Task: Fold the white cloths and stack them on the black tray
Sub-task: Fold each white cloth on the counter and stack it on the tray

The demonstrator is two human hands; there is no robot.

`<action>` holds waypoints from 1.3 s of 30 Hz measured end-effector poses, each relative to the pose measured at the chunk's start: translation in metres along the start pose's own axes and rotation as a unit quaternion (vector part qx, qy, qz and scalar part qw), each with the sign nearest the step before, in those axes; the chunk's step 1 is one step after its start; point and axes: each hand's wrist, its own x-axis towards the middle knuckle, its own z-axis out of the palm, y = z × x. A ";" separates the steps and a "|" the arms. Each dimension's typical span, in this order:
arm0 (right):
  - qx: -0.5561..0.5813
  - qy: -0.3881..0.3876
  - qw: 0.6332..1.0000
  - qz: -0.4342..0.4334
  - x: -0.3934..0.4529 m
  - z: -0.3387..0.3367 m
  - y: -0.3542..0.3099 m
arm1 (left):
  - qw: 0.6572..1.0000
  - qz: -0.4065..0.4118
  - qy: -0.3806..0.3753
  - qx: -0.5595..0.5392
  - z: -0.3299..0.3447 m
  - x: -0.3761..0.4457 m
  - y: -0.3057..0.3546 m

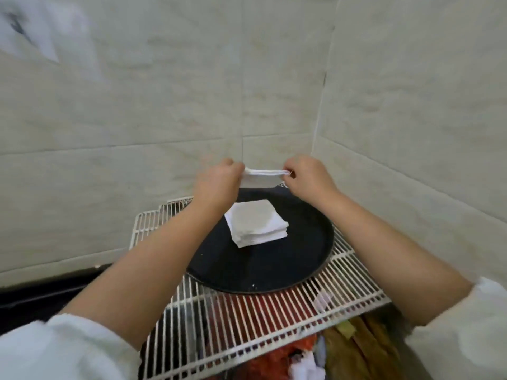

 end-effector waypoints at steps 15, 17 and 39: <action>-0.051 -0.116 0.982 -0.139 -0.028 0.077 0.053 | 0.981 0.023 -0.157 0.115 0.066 -0.049 0.027; -0.053 -0.131 0.981 -0.136 -0.033 0.078 0.054 | 0.981 0.004 -0.163 0.107 0.066 -0.049 0.030; -0.010 -0.282 0.954 -0.100 -0.026 0.084 0.014 | 0.969 -0.010 -0.189 0.159 0.057 -0.049 0.027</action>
